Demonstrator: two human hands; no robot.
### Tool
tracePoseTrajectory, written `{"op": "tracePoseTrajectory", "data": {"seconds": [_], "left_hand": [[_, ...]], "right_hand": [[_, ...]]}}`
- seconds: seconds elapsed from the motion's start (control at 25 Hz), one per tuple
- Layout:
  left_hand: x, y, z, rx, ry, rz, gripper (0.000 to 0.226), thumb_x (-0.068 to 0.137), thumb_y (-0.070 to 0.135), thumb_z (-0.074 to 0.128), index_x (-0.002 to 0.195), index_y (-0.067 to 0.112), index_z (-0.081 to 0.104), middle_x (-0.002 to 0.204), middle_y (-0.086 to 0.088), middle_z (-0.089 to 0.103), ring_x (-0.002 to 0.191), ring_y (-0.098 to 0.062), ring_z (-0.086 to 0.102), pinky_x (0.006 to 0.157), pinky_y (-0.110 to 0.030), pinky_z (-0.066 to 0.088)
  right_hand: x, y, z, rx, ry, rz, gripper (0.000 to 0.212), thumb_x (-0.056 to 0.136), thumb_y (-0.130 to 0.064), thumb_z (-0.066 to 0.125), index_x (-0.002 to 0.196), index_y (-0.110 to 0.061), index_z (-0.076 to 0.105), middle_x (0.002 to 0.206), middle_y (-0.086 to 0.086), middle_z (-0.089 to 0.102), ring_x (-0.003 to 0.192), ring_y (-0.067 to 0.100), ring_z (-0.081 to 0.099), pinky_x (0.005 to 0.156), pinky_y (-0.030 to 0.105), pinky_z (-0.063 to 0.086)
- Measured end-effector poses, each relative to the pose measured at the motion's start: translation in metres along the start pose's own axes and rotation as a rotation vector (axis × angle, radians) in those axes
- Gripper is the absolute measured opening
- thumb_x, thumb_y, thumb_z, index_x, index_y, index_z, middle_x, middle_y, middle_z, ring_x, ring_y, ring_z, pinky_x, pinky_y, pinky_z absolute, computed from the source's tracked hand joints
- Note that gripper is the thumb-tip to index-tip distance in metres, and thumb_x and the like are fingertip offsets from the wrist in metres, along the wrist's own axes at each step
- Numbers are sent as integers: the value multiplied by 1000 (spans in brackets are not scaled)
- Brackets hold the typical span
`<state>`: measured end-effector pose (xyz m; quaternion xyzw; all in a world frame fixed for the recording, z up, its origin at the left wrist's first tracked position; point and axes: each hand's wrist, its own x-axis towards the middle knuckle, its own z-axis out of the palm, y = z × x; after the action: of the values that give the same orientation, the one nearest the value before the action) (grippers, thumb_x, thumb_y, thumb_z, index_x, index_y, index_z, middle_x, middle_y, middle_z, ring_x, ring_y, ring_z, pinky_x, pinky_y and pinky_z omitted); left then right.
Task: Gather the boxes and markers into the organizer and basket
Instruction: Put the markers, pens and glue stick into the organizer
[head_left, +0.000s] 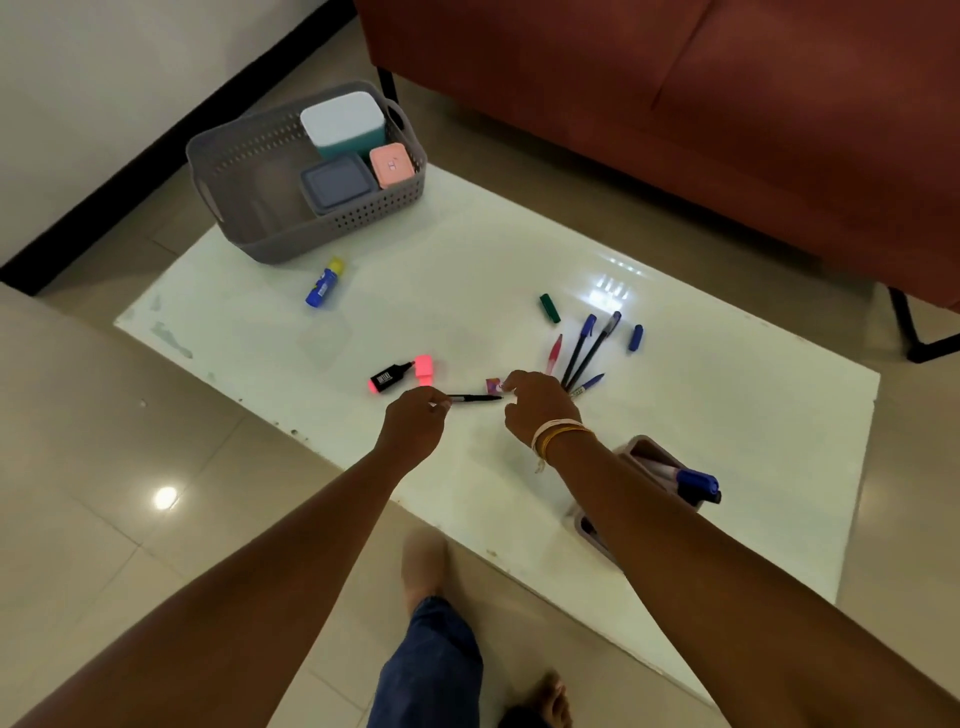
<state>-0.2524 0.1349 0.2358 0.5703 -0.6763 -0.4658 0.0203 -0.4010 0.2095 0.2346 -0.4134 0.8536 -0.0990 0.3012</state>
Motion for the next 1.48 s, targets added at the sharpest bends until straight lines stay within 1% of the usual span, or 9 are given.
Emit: {"op": "tracePoseTrajectory", "data": {"seconds": [0.2, 0.36, 0.44, 0.64, 0.8, 0.96, 1.08, 1.28, 1.48], "left_hand": [[35, -10, -1, 78, -2, 39, 22, 93, 10, 50, 105, 5, 67, 117, -7, 67, 111, -22, 58, 78, -15, 32], [54, -9, -6, 76, -29, 43, 20, 92, 9, 51, 105, 6, 67, 115, -7, 67, 90, -13, 55, 61, -5, 35], [58, -7, -10, 89, -27, 44, 20, 93, 10, 51, 105, 7, 67, 114, -7, 67, 87, -10, 53, 58, -12, 34], [40, 11, 6, 87, -65, 51, 20, 93, 10, 50, 104, 5, 66, 109, -9, 68, 85, -19, 57, 61, -19, 36], [10, 35, 44, -13, -155, 47, 15, 90, 11, 54, 95, 10, 68, 99, -15, 68, 84, -26, 61, 85, -35, 52], [-34, 62, 93, -41, -304, 69, 15, 90, 18, 57, 99, 11, 68, 104, -14, 69, 97, -29, 66, 84, -39, 52], [-59, 73, 122, 15, -391, 51, 21, 91, 26, 57, 106, 14, 64, 107, -8, 69, 95, -25, 66, 75, -31, 47], [-79, 66, 140, 67, -354, 30, 27, 86, 12, 60, 113, 14, 62, 109, -11, 69, 87, -21, 63, 74, -26, 48], [-83, 48, 145, -36, -310, -117, 31, 87, -7, 51, 113, 8, 62, 110, -19, 65, 82, -33, 66, 75, -46, 60]], "right_hand": [[42, 2, 16, -327, -9, -159, 56, 87, -6, 53, 138, -24, 42, 130, 7, 49, 120, 27, 48, 94, 39, 51], [53, 7, 21, -418, 65, -193, 38, 91, -8, 49, 127, -20, 54, 121, 6, 55, 114, 25, 51, 89, 35, 49], [51, 12, 21, -344, 108, -155, 33, 92, -13, 51, 124, -17, 57, 119, 5, 58, 113, 23, 54, 91, 34, 48], [25, 28, -1, 206, 202, 115, 33, 84, -15, 64, 117, -12, 64, 119, 9, 55, 109, 27, 59, 95, 33, 50], [-17, 61, -44, 431, 290, 173, 26, 80, -13, 72, 106, -12, 72, 106, 6, 68, 99, 20, 64, 84, 13, 42], [-77, 101, -78, 482, 279, 188, 20, 74, -10, 77, 94, -14, 75, 88, -2, 70, 79, 10, 62, 63, -2, 40], [-111, 129, -83, 456, 235, 195, 23, 72, -10, 78, 94, -16, 72, 89, -2, 70, 78, 13, 65, 65, 5, 43], [-143, 157, -75, 336, 179, 150, 28, 75, -6, 71, 101, -15, 73, 93, -2, 63, 76, 5, 56, 62, -6, 37], [-156, 159, -64, 344, 209, 142, 26, 78, -4, 69, 102, -13, 70, 76, -10, 59, 60, 0, 55, 61, -4, 42]]}}
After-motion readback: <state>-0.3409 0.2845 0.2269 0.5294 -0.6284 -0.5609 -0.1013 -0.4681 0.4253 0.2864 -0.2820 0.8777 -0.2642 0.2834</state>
